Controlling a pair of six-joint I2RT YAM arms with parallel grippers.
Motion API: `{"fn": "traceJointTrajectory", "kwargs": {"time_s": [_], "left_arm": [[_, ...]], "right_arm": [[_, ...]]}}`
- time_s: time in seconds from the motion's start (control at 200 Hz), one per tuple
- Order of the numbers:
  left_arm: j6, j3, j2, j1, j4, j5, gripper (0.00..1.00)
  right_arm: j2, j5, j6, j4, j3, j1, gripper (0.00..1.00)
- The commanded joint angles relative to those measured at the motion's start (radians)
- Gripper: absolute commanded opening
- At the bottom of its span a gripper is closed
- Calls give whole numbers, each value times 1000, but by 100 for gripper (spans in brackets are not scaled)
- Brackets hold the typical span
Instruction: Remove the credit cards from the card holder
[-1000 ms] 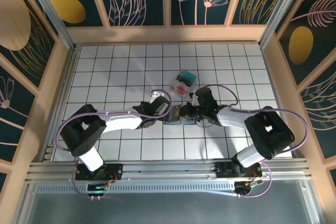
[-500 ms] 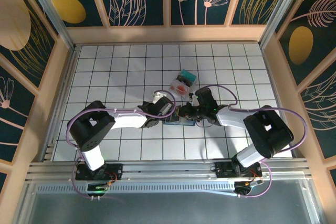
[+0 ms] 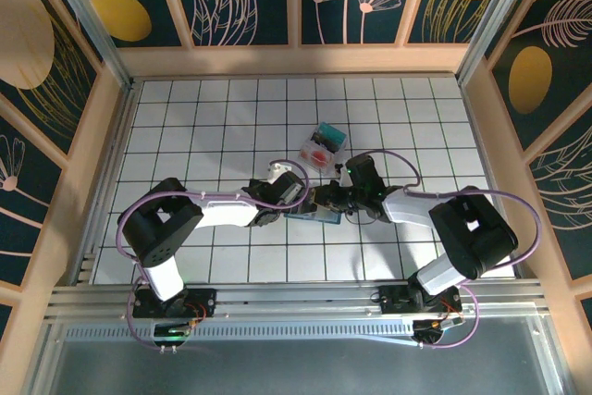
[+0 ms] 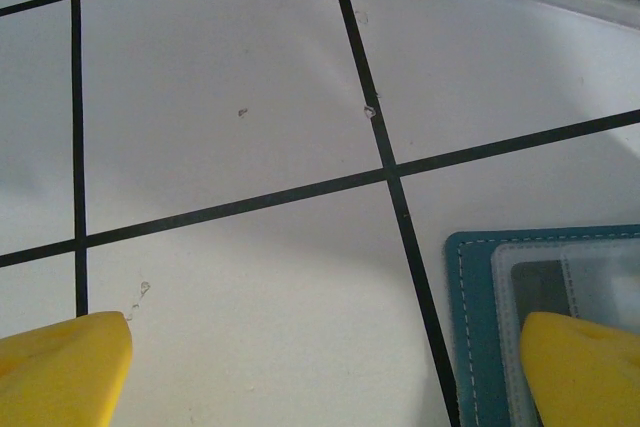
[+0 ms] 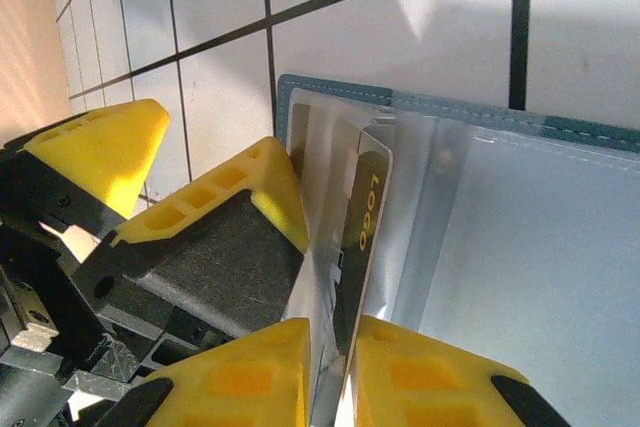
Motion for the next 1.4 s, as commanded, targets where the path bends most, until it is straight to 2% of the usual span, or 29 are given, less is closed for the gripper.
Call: {"fn": "traceJointTrajectory", "kwargs": {"time_s": [0.0, 0.225, 0.46, 0.651, 0.921, 1.321, 1.396], "left_arm": [[4, -42, 8, 2, -98, -22, 99], [-9, -52, 10, 2, -101, -19, 99], [-21, -70, -15, 2, -104, -5, 99], [-45, -81, -51, 1, -115, 22, 99], [-34, -64, -227, 2, -90, 76, 99], [43, -57, -77, 2, -51, 143, 99], [51, -73, -69, 2, -37, 150, 99]], "right_arm": [[-28, -13, 6, 31, -17, -12, 18], [-50, -1, 5, 18, -35, -16, 13], [-49, -11, 11, 43, -38, -17, 0], [-49, 19, -6, 0, -24, -17, 0], [-41, 16, -15, -41, -12, -17, 0], [-35, 12, -7, -32, -1, -17, 0], [-33, 11, 1, -14, -9, -16, 3]]}}
